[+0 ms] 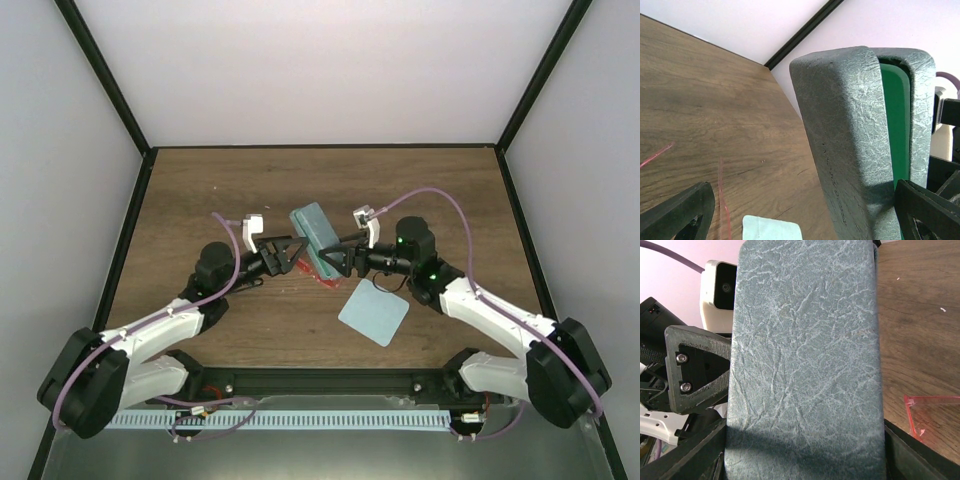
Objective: Organize the sunglasses
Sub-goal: Open the sunglasses case.
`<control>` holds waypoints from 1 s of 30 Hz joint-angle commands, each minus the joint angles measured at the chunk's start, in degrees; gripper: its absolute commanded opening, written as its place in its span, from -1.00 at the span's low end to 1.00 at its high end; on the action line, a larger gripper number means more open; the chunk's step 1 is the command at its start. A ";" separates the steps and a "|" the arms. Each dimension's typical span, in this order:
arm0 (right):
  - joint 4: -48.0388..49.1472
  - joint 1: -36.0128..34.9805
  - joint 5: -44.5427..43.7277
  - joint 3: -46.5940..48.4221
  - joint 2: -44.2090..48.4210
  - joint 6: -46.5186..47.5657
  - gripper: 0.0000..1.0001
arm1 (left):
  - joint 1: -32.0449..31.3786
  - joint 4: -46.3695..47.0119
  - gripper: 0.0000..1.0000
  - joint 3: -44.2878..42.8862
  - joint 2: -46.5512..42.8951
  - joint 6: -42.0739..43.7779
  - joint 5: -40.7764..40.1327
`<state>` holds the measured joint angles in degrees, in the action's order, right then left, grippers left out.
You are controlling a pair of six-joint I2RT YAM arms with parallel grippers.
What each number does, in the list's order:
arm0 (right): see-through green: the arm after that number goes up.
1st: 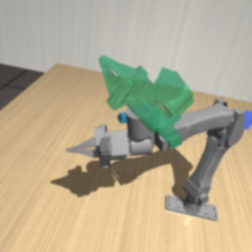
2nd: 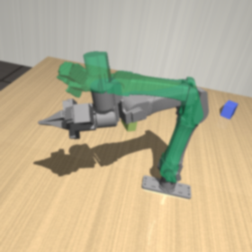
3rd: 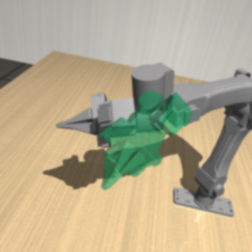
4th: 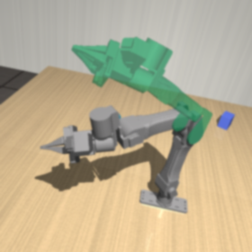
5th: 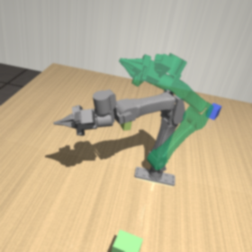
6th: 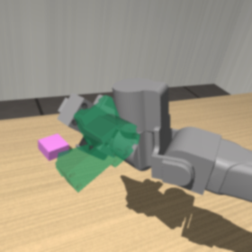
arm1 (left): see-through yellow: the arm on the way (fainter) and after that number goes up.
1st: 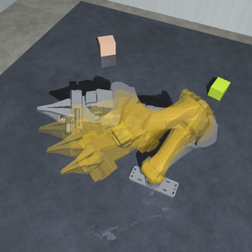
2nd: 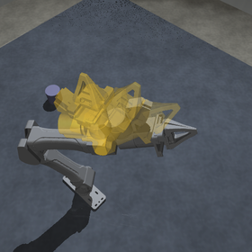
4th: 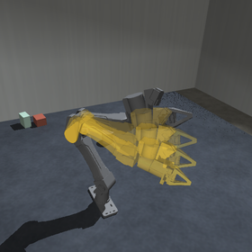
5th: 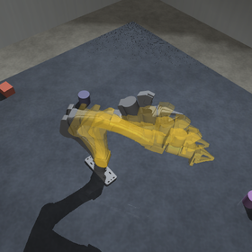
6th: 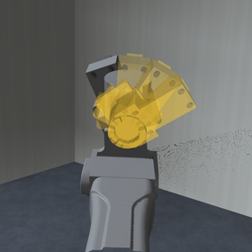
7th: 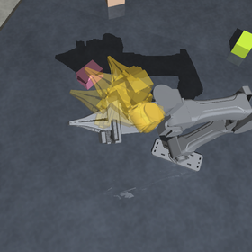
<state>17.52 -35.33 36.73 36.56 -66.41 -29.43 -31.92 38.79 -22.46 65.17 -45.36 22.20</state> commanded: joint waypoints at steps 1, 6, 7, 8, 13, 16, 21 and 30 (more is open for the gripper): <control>11.68 -2.11 14.93 3.55 6.63 1.83 0.07 | 1.87 -12.24 0.98 1.28 3.27 0.19 -11.12; 11.43 -2.11 15.29 3.74 7.38 1.97 0.05 | 1.86 -12.24 0.98 1.19 3.88 0.10 -11.01; 11.10 -2.11 15.11 3.79 7.54 2.14 0.05 | 1.86 -12.24 0.98 1.11 4.10 0.10 -11.03; 10.95 -2.11 15.12 3.92 7.67 2.20 0.05 | 1.86 -12.12 0.98 1.10 4.22 0.10 -10.96; 10.60 -2.11 15.03 4.00 8.50 2.23 0.05 | 1.87 -11.98 0.98 1.10 4.79 -0.04 -10.98; 10.45 -2.11 15.17 4.14 8.97 2.27 0.05 | 1.86 -12.21 0.98 1.02 4.87 -0.09 -11.15; 10.13 -2.11 15.43 4.45 9.32 2.19 0.05 | 1.86 -12.31 0.98 0.67 5.72 -0.29 -10.91; 9.16 -2.07 15.04 4.78 10.04 2.81 0.05 | 1.86 -15.25 0.99 -0.59 6.97 0.08 -12.60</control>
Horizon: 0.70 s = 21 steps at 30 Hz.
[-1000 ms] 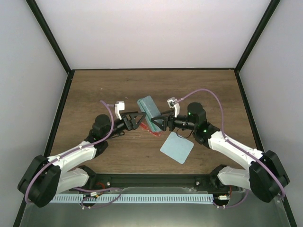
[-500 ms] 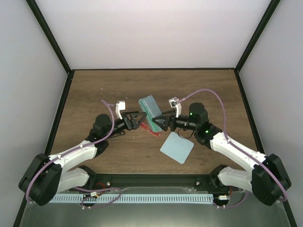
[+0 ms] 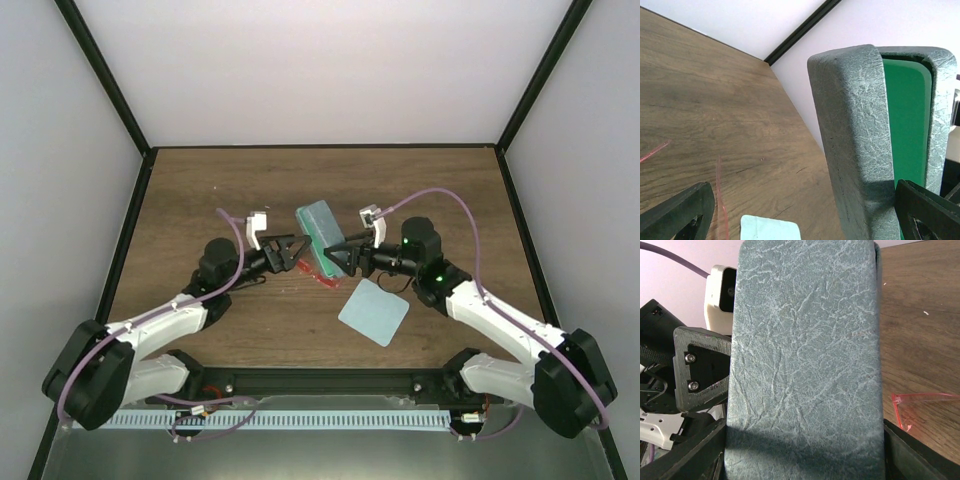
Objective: Organize the sunglasses
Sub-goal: Open the sunglasses case.
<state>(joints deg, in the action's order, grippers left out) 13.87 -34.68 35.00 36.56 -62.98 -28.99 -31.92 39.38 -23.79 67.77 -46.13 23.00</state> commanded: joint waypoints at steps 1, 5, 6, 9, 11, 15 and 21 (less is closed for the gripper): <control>12.77 -2.76 16.76 4.91 6.76 2.49 0.05 | 1.86 -16.12 0.99 0.61 4.73 0.85 -13.57; 12.31 -2.75 16.58 4.98 7.21 2.64 0.05 | 1.87 -16.30 0.99 0.29 5.96 0.78 -13.52; 12.27 -2.75 16.54 4.93 7.30 2.72 0.06 | 1.86 -16.39 0.99 0.24 6.11 0.70 -13.58; 12.29 -2.75 16.51 4.89 7.51 2.82 0.06 | 1.94 -16.84 0.99 0.15 6.11 0.68 -13.93; 12.22 -2.72 16.57 4.86 7.37 2.81 0.06 | 1.95 -16.83 0.99 0.15 5.88 0.62 -14.08; 12.20 -2.76 16.34 4.90 6.15 2.83 0.06 | 1.95 -15.66 0.99 0.94 3.81 0.71 -13.58; 10.91 -2.76 14.68 5.58 3.04 3.35 0.06 | 1.99 -15.73 1.00 2.17 -3.32 1.70 -13.73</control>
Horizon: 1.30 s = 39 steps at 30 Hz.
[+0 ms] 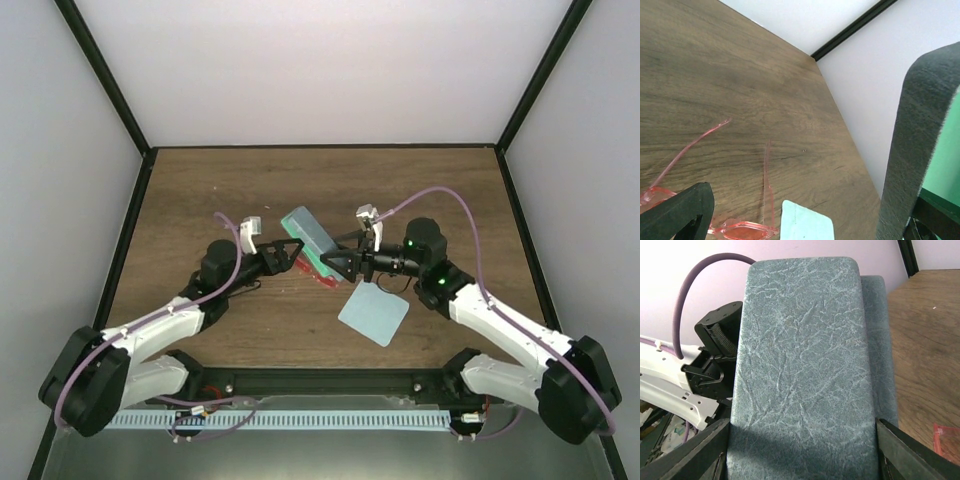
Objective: Organize the sunglasses
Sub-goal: Open the sunglasses case, then place the sunglasses case at the center of the board.
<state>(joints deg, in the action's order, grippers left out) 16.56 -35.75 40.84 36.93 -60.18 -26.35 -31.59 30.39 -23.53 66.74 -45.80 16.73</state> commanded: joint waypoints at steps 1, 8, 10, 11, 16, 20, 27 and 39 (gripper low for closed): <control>8.04 -1.69 8.47 5.30 -0.43 0.73 0.06 | 1.58 -6.80 1.00 1.91 -3.18 1.54 -7.23; 7.82 -1.69 6.52 6.12 -6.58 -0.44 0.05 | 1.65 -5.39 1.00 2.22 -4.89 1.78 -4.61; 7.30 -1.69 5.26 6.46 -8.17 -0.81 0.07 | 1.49 -5.33 1.00 2.68 -6.50 1.76 -5.03; 7.28 -1.74 4.77 6.56 -8.84 -1.07 0.10 | 1.39 -5.39 1.00 3.30 -8.28 1.73 -5.85; 8.04 -1.69 3.48 6.53 -11.01 -2.20 0.11 | 1.04 -10.52 1.00 4.02 -19.43 4.12 -12.02; 8.50 -1.69 3.31 6.71 -12.89 -3.16 0.11 | 1.06 -14.28 1.00 4.10 -25.37 4.56 -16.98; 8.02 -4.11 7.41 10.80 -24.95 -5.56 0.11 | 1.15 -25.48 1.00 2.92 -25.99 0.06 -33.12; 4.77 -6.07 13.88 18.10 -44.95 -12.45 0.11 | 1.41 -27.80 0.96 4.86 -33.47 -1.23 -40.65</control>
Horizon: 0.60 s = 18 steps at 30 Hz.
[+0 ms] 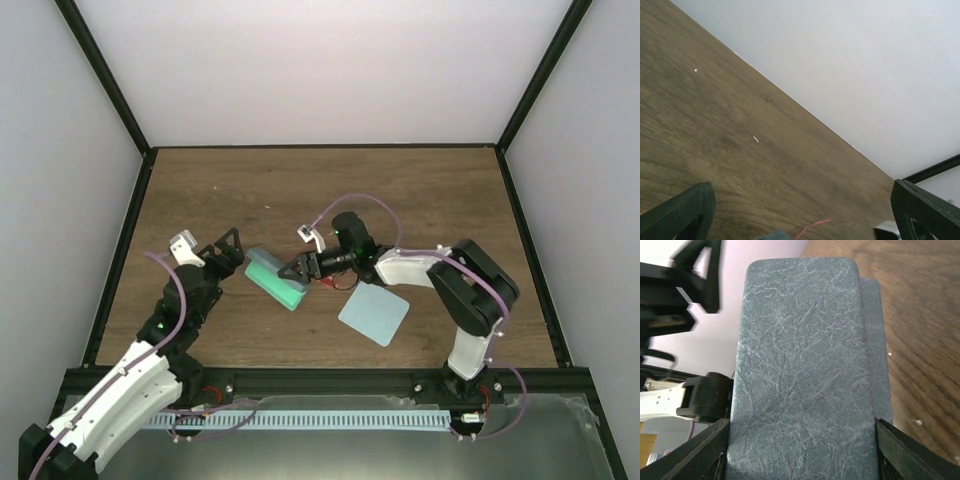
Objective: Organize the sunglasses
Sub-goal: Place the sunglasses case at the center of the board.
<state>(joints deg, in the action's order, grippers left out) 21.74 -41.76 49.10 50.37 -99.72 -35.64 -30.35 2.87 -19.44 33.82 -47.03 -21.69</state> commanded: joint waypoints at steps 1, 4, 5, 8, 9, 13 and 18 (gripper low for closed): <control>-0.22 -0.08 6.35 5.09 -7.32 -4.07 0.11 | 0.17 -0.24 0.96 0.66 0.01 0.00 -1.98; -1.12 -0.08 5.60 5.99 -10.07 -3.19 0.11 | 0.27 0.02 0.96 0.17 1.94 0.07 -1.02; -2.42 -0.08 4.52 6.43 -10.49 -2.27 0.12 | 0.23 0.29 0.96 0.10 2.55 0.15 -0.55; -5.31 -0.08 2.86 7.28 -10.14 0.01 0.20 | 0.20 1.98 0.95 0.34 3.83 0.44 1.28; -6.02 -0.08 2.65 7.49 -9.94 0.52 0.26 | 0.21 2.38 0.94 0.40 4.01 0.49 1.63; -9.34 -0.08 2.47 8.60 -9.54 2.26 0.49 | 0.20 2.83 0.94 0.39 4.73 0.59 2.20; -13.81 -0.08 -0.38 9.51 -7.64 5.22 0.59 | 0.20 3.06 0.94 0.16 5.54 0.69 2.81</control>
<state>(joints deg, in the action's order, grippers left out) 13.15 -41.71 50.78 57.41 -110.21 -33.85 -30.35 4.32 -19.42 38.96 -46.89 -19.94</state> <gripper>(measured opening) 0.785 0.969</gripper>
